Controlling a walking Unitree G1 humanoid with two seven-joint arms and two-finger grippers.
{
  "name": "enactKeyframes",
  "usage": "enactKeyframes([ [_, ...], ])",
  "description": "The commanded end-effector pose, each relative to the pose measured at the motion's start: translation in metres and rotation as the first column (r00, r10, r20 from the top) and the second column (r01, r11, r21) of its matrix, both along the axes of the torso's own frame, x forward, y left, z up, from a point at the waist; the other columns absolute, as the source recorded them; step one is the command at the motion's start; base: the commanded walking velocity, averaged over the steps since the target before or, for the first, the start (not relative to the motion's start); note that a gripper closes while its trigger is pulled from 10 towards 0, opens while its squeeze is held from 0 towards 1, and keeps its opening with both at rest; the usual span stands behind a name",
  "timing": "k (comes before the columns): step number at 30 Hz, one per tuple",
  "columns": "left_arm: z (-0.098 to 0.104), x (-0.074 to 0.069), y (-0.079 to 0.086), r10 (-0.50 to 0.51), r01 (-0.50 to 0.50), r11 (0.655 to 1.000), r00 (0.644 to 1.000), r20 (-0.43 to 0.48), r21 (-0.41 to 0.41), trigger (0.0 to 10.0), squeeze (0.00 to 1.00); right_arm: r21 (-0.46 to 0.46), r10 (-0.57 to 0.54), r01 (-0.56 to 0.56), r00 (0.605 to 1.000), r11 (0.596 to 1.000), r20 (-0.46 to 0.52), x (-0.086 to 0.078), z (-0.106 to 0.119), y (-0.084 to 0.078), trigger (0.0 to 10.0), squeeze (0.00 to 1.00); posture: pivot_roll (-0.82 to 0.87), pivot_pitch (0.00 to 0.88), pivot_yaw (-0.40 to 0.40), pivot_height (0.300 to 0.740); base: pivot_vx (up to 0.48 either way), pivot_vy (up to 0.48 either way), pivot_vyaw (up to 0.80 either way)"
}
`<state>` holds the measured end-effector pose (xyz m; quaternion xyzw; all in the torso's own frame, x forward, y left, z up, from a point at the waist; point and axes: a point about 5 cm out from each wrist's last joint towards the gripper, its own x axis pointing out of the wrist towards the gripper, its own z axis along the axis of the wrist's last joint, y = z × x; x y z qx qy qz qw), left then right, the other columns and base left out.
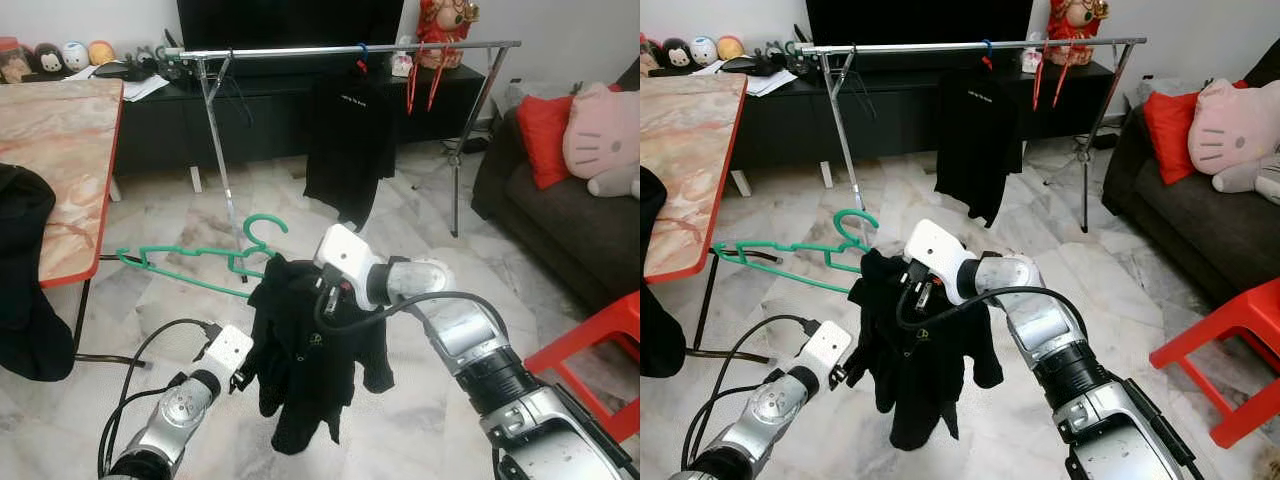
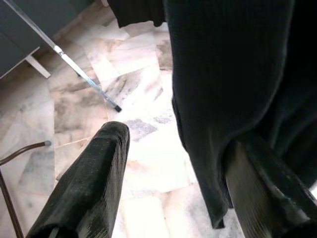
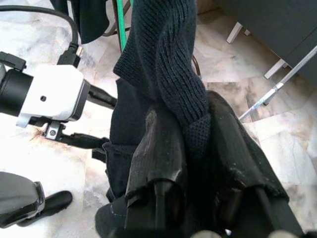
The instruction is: Hang hanger
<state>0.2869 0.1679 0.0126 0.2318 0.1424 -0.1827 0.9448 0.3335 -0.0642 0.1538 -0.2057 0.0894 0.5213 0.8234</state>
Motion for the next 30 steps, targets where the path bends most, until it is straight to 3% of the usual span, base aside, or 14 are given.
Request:
enactKeyframes([
  [1,0.000,0.002,-0.003,0.008,-0.008,1.000,1.000,-0.007,-0.014,10.0,0.00,0.024,0.029,-0.030,0.999,0.999,0.043,-0.002,0.012,0.005,0.0,0.00,-0.02,0.000,-0.109,0.740,0.000,0.000,0.00],
  [9,-0.011,-0.005,-0.011,-0.003,0.002,1.000,0.997,-0.073,-0.020,10.0,0.00,0.045,0.046,-0.048,0.997,0.998,0.054,-0.004,0.019,0.010,0.0,0.00,-0.02,0.000,-0.110,0.740,0.000,0.000,0.00],
  [10,-0.012,-0.005,-0.011,-0.001,-0.001,1.000,0.997,-0.078,-0.016,8.9,0.00,0.045,0.045,-0.048,0.997,0.998,0.055,-0.004,0.019,0.009,0.0,0.00,-0.02,0.000,-0.110,0.740,0.000,0.000,0.00],
  [12,-0.013,-0.005,-0.011,0.003,-0.004,1.000,0.996,-0.084,-0.013,8.9,0.00,0.045,0.044,-0.047,0.997,0.998,0.056,-0.004,0.020,0.009,0.0,0.00,-0.02,0.000,-0.110,0.740,0.000,0.000,0.00],
  [13,-0.014,-0.006,-0.010,0.015,-0.016,1.000,0.996,-0.090,-0.011,0.0,0.00,0.045,0.044,-0.046,0.997,0.998,0.057,-0.004,0.020,0.009,0.0,0.00,-0.02,0.000,-0.110,0.740,0.000,0.000,0.00],
  [30,-0.019,-0.009,-0.003,0.060,-0.059,0.998,0.992,-0.113,0.013,0.0,0.00,0.039,0.039,-0.041,0.997,0.998,0.064,-0.004,0.021,0.010,0.0,0.00,-0.03,0.000,-0.107,0.740,0.000,0.000,0.00],
])
